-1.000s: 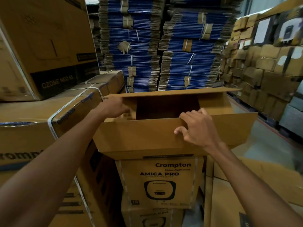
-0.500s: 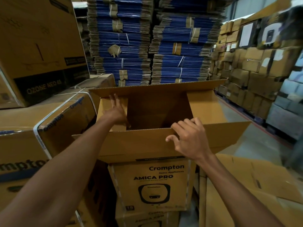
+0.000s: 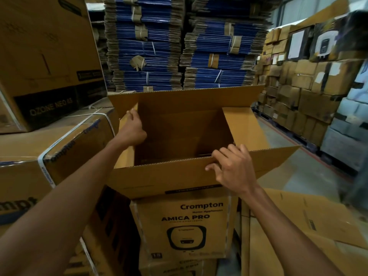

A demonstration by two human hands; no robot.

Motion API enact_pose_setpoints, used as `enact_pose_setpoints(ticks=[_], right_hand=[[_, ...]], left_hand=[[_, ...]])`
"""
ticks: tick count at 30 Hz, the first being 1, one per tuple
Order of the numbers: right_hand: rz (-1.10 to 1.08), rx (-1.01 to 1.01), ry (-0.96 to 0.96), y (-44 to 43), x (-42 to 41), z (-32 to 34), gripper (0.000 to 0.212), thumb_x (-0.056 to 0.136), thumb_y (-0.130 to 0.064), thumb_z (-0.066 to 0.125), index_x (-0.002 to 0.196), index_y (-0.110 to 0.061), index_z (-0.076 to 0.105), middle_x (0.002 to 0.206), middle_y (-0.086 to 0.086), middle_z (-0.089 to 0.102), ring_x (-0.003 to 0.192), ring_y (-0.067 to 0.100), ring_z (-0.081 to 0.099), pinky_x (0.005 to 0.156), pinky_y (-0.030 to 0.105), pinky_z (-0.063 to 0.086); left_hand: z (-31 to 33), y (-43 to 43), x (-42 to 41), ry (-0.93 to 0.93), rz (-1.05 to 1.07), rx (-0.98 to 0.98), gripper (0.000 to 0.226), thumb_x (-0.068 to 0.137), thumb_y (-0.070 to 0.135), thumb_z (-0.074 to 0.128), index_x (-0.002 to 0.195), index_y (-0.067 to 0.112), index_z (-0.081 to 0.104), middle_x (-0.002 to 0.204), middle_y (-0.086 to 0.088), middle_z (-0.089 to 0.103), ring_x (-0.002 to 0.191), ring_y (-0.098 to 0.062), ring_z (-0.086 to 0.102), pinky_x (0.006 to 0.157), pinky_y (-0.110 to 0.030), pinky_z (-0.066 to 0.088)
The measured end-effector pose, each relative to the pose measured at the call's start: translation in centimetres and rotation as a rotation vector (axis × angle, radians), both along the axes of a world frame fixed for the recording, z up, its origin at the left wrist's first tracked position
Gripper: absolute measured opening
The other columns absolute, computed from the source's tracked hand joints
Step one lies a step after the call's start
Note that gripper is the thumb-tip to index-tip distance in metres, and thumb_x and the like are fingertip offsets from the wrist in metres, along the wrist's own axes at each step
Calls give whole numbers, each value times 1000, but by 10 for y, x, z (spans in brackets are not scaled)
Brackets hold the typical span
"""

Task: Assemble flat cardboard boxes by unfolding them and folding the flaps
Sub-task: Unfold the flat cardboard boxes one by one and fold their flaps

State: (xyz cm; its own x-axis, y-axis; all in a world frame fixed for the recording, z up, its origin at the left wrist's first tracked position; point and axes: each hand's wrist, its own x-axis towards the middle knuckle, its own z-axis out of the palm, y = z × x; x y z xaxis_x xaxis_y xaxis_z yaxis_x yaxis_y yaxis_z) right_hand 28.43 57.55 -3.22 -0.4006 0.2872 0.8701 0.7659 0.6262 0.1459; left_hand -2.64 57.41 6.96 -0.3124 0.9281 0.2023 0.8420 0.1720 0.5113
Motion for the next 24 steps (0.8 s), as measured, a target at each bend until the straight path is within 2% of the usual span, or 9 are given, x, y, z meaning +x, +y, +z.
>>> enact_pose_setpoints(ticks=[2,5,9,12,14,17,19,22,24], right_hand=[[-4,-1,2,2,1,2,32,76,-36,87,88,-13,69,75,0,65,70,19,55,71,35,37],[-11,-16,-32,5,-4,4,33,76,-37,87,89,-13,69,76,0,66,70,19,56,70,36,40],[-36,-76,-41,5,-8,8,32,74,-35,89,89,-13,70,76,1,68,71,20,59,72,37,44],[-131,-304,-149,-8,-14,30,36,84,-47,77,103,-16,71,83,-2,71,82,19,66,86,40,47],[-197,-569,-278,-17,-15,53,53,91,-63,60,125,-23,66,83,-5,71,86,15,67,96,40,46],[-50,-960,-225,-15,-10,91,77,84,-81,38,125,-22,65,89,-2,69,89,16,66,95,43,51],[-64,-1066,-152,6,-8,104,71,89,-76,38,124,-21,66,103,0,71,95,17,65,97,49,51],[-362,-1180,-398,52,-4,97,61,99,-61,47,144,-19,53,147,6,54,131,27,52,109,48,42],[-507,-1278,-521,71,-3,86,67,99,-61,46,152,-20,44,159,6,39,144,30,38,115,50,35]], left_hand=[[6,-9,-9,1,45,96,91,95,-9,47,162,11,-11,170,-12,-6,152,-34,22,115,-43,40],[0,-29,-24,-30,110,213,85,97,-6,49,162,17,-1,155,-24,36,100,-28,65,68,-30,54],[-23,-57,-29,-16,185,30,85,104,8,45,160,25,-16,107,-21,66,66,-21,60,53,-31,49],[-30,-73,-21,2,227,-11,69,107,17,41,161,24,0,88,-12,64,62,-20,58,54,-32,53],[-31,-81,-15,103,279,-1,52,108,20,41,155,16,21,84,-7,57,68,-20,59,73,-44,60],[-35,-87,-9,176,291,26,38,108,23,40,143,7,36,81,-3,53,69,-19,57,79,-48,59],[-38,-88,-9,168,288,53,41,108,24,40,144,6,35,80,-3,53,69,-19,57,77,-49,59],[-39,-86,-8,182,304,56,43,108,24,40,147,7,32,81,-4,53,68,-19,56,73,-46,57],[-39,-86,-6,183,318,44,46,108,25,40,149,8,31,81,-4,50,70,-20,55,75,-45,55]])
